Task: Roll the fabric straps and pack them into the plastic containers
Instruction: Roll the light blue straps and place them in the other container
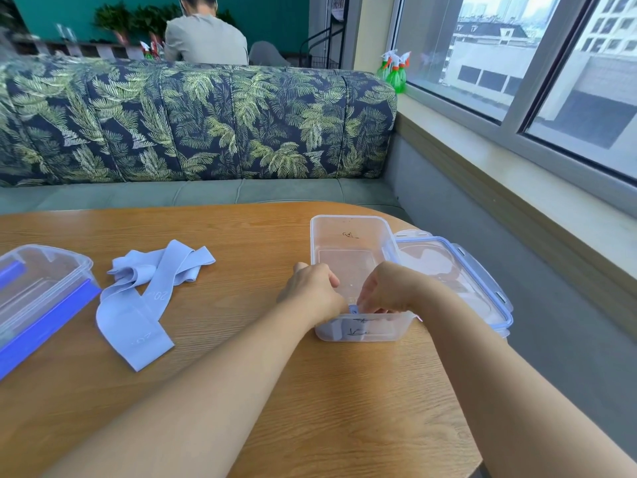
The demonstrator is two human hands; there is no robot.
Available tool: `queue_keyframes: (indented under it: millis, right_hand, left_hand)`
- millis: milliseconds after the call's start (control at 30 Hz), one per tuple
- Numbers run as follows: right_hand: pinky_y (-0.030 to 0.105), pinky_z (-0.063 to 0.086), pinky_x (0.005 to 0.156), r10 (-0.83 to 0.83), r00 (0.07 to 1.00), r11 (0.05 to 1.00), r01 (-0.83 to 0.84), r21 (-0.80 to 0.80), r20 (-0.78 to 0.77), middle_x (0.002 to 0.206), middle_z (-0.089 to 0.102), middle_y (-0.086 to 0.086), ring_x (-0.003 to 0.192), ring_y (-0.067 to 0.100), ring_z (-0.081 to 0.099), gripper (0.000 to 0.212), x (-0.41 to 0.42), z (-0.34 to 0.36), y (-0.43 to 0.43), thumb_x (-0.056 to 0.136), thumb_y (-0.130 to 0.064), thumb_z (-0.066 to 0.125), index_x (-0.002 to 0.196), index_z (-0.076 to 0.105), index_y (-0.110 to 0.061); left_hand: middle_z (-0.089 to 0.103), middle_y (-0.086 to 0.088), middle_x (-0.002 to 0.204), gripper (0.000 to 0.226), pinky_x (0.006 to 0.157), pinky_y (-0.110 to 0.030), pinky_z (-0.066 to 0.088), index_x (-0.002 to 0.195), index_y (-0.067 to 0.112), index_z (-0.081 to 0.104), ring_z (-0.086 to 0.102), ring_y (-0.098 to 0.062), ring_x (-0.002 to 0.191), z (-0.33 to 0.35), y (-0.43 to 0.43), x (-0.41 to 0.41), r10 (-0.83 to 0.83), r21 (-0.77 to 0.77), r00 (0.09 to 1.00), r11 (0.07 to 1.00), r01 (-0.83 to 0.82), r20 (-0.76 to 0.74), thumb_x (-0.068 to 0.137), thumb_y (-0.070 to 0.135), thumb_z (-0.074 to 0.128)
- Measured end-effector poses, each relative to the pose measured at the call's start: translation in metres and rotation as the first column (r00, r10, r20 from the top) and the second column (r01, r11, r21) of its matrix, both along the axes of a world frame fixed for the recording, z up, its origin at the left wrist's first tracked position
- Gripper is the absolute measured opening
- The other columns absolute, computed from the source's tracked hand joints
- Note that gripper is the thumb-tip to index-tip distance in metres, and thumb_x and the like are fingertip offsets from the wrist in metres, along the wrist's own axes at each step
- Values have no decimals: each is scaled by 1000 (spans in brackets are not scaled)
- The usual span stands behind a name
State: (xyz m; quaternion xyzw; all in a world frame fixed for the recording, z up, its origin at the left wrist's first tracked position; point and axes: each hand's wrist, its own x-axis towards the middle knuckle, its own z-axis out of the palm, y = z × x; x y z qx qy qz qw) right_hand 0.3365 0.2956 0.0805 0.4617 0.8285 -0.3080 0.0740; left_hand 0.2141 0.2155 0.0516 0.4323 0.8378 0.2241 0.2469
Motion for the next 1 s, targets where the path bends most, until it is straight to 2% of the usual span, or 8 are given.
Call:
queue_keyframes:
  millis: [233, 400, 600, 667, 767, 800, 900, 1000]
  right_hand:
    - [24, 47, 62, -24, 1000, 998, 23, -64, -12, 78, 64, 8, 66, 16, 54, 18, 1, 4, 1, 81, -7, 67, 97, 75, -1]
    - [24, 50, 64, -36, 999, 997, 34, -75, -17, 84, 70, 9, 71, 16, 59, 17, 0, 3, 3, 83, -8, 67, 97, 75, -4]
    - [33, 57, 81, -40, 999, 997, 39, -62, -13, 91, 72, 15, 72, 18, 61, 20, -2, 3, 6, 84, -6, 65, 101, 73, -1]
    - [32, 57, 77, -34, 999, 998, 34, -51, 2, 92, 72, 16, 70, 18, 61, 20, -2, 3, 7, 83, -4, 65, 101, 74, -2]
    - [25, 54, 64, -44, 999, 997, 44, -59, 6, 81, 69, 11, 62, 14, 60, 19, -2, 3, 7, 84, -1, 65, 101, 73, -3]
    - [26, 55, 66, -48, 999, 997, 48, -64, 6, 82, 70, 12, 62, 14, 60, 19, -2, 3, 8, 84, 0, 65, 101, 73, -3]
    - [38, 58, 84, -76, 997, 993, 75, -90, -6, 97, 73, 21, 71, 20, 63, 19, -2, 1, 8, 82, 2, 66, 100, 73, -2]
    - [40, 58, 87, -75, 997, 991, 75, -110, 1, 101, 72, 21, 74, 21, 63, 19, -4, -1, 9, 83, 2, 66, 100, 73, -2]
  left_hand:
    - [39, 3, 126, 33, 92, -37, 50, 96, 32, 55, 56, -19, 104, 3, 1, 0, 28, -2, 998, 1000, -28, 50, 73, 26, 78]
    - [38, 5, 125, 40, 90, -36, 50, 100, 29, 58, 55, -16, 99, 3, 1, 0, 41, 3, 996, 999, -42, 79, 68, 30, 83]
    - [39, 3, 125, 43, 86, -35, 51, 104, 27, 59, 54, -15, 90, 13, 2, 0, 25, 51, 995, 998, -30, 96, 70, 31, 84]
    - [39, 2, 128, 42, 85, -33, 50, 105, 27, 59, 52, -15, 90, 14, 3, 0, 20, 57, 996, 998, -25, 85, 71, 30, 83]
    - [39, 1, 129, 38, 83, -31, 49, 104, 28, 60, 51, -16, 92, 14, 2, -1, 21, 57, 997, 998, -26, 76, 73, 29, 82]
    - [39, 1, 128, 37, 83, -31, 49, 103, 28, 60, 51, -16, 92, 13, 2, -1, 22, 56, 997, 998, -26, 73, 73, 28, 82]
    - [40, 1, 127, 33, 81, -29, 46, 98, 29, 60, 50, -16, 92, 10, 1, -2, 18, 56, 998, 998, -22, 67, 74, 28, 82]
    - [41, 1, 126, 30, 85, -29, 47, 93, 30, 59, 51, -17, 93, 8, 1, -3, 21, 50, 998, 998, -24, 65, 73, 28, 82]
